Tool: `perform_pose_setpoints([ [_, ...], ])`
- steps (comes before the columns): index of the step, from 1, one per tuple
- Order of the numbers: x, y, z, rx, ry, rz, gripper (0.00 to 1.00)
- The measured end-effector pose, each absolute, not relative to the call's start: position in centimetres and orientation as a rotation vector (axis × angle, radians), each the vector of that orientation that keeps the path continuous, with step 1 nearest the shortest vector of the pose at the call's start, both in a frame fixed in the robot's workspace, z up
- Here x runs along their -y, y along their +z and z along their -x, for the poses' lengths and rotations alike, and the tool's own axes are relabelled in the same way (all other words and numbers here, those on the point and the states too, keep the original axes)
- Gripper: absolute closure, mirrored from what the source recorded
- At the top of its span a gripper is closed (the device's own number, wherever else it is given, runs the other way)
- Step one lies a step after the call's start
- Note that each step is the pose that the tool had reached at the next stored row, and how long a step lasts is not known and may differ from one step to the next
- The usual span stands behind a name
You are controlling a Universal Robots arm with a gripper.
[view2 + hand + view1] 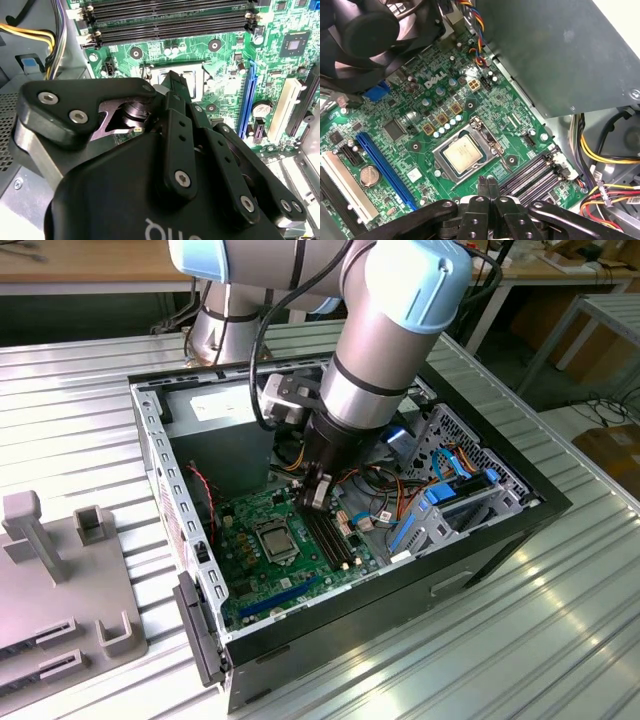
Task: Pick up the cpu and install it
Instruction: 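Install the first cpu locking lever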
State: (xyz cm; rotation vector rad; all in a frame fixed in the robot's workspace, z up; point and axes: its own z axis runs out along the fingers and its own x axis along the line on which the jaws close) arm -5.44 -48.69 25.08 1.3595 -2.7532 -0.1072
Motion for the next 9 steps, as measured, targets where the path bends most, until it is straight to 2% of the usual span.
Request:
perform_pose_setpoints([
  [9,48.69,25.05,4.92,2.753,-0.107,-1.359,0.89],
])
